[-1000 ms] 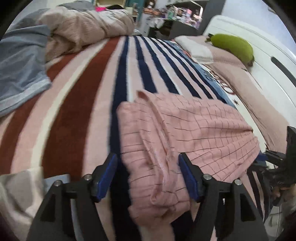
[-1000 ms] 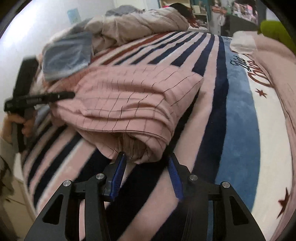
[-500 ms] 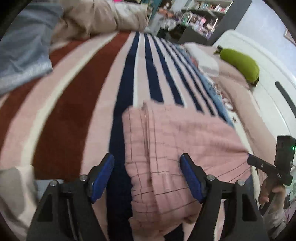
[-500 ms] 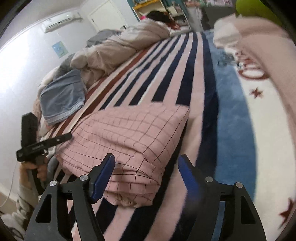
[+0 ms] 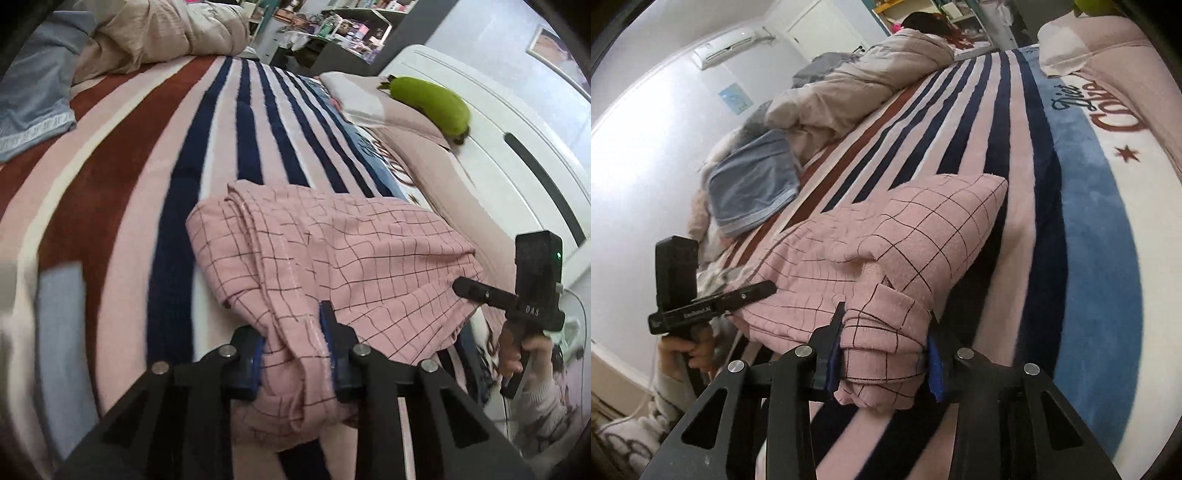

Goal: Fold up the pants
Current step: 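Grasp the folded pants bundle with both tools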

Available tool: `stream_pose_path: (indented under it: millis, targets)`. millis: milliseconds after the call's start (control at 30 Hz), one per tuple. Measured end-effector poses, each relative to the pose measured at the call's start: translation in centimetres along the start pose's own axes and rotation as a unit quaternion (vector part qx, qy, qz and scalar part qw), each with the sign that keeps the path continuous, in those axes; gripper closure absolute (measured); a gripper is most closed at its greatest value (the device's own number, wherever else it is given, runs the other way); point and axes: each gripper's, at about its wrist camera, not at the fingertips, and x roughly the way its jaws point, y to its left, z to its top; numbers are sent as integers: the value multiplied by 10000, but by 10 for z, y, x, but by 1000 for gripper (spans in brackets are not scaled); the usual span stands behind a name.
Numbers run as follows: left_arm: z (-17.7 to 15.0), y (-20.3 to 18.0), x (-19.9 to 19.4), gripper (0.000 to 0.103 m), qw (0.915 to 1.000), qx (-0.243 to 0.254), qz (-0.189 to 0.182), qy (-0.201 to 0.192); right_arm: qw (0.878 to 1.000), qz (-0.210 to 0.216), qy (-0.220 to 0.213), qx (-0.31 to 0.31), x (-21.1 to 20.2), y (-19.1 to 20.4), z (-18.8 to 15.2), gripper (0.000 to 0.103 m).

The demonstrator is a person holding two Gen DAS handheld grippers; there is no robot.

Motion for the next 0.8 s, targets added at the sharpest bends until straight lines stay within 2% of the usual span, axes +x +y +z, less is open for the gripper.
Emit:
stream_pose_path:
  millis: [167,233,300,367,400,433,467,533,633,733,800]
  targets:
    - [-40,-12,-18,76,9999,-50,-69,105,9992,21,395,63,-22,12,-43,71]
    - [-46,-10,-24,66,9998,-120,-77,119,9988,-59,490,72,-26,13,-59,66]
    - [-45,-10,-29,44,9999,-120,9,80,9988,-233,438,19,-32,14,-64,58]
    - [-40,-7,-34,39,9999,-144,66,-13,9990,-331,295,-52,-39,15,-60,51]
    - [-35,-4,-34,37,9998,-205,50,-60,9991,-373,191,-90,-43,15,-55,42]
    - [-31,-1,-33,35,9996,-267,65,-74,9991,-402,105,-111,-45,15,-51,34]
    - [-26,3,-29,35,9993,-334,105,-87,9989,-443,28,-115,-46,14,-44,32]
    - [-21,9,-21,35,9989,-439,126,-69,9988,-493,-14,-78,-43,11,-36,32]
    - [-16,22,-1,35,9976,-683,-33,72,9984,-558,29,-1,-29,2,-26,32]
    - [-19,28,14,35,9967,-776,-161,186,9984,-518,222,93,-14,-12,-24,32]
    - [-20,25,16,35,9975,-666,-146,161,9983,-315,448,220,0,-19,-27,32]
